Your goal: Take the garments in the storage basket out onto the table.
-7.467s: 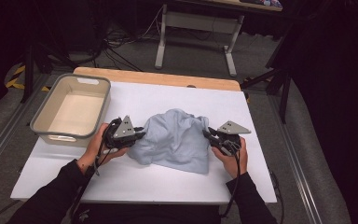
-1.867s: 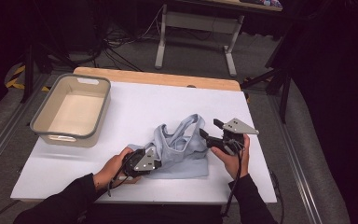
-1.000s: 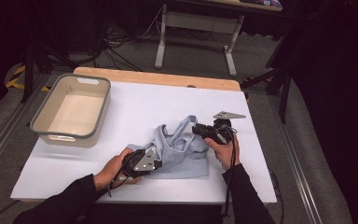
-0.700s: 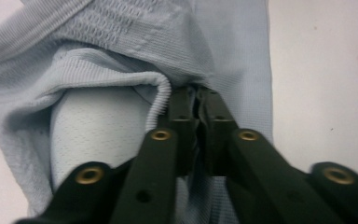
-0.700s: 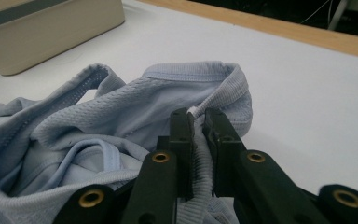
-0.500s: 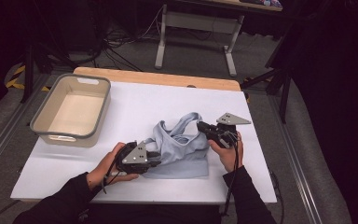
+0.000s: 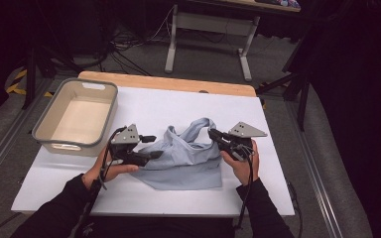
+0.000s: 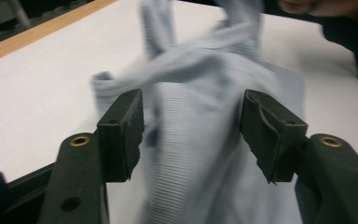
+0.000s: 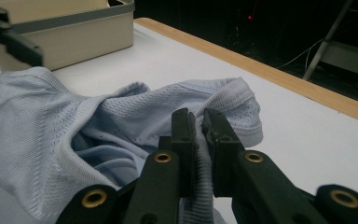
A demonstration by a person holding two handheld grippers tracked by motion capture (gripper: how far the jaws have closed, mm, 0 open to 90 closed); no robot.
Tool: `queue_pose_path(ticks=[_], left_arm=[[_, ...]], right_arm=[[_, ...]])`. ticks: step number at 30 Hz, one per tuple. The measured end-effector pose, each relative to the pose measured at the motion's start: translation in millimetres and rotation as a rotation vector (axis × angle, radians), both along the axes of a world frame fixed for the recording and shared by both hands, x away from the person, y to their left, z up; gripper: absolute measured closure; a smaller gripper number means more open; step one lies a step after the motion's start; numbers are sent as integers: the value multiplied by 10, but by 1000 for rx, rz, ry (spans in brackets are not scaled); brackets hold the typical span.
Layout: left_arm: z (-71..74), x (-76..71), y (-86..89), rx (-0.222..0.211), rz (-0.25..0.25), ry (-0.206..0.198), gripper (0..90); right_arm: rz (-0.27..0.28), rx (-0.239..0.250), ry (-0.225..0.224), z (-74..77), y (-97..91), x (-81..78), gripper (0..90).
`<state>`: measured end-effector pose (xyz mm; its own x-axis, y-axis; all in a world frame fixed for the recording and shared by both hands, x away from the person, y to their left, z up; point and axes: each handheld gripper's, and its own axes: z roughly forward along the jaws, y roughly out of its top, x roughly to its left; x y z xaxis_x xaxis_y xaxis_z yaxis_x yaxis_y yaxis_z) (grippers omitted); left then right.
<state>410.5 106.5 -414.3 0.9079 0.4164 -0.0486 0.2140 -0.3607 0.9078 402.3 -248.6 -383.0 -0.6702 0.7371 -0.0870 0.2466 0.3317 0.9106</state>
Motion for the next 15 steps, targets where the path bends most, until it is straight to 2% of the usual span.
queue_pose_path(ticks=[2,6,10,13,14,15], left_arm=[[20,64,31,-31,8,20,355],[55,158,41,-25,37,33,344],[80,311,60,-55,82,60,315],[157,388,41,-58,99,38,312],[196,406,34,-73,88,43,303],[239,413,28,-76,95,25,294]], right_arm=[[1,-3,-2,2,8,-5,831],[0,-6,-4,4,17,-15,831],[-2,-10,-12,9,27,-24,832],[-2,-15,-16,13,34,-32,831],[-2,-16,-17,14,36,-34,831],[-2,-17,-18,14,38,-35,831]])
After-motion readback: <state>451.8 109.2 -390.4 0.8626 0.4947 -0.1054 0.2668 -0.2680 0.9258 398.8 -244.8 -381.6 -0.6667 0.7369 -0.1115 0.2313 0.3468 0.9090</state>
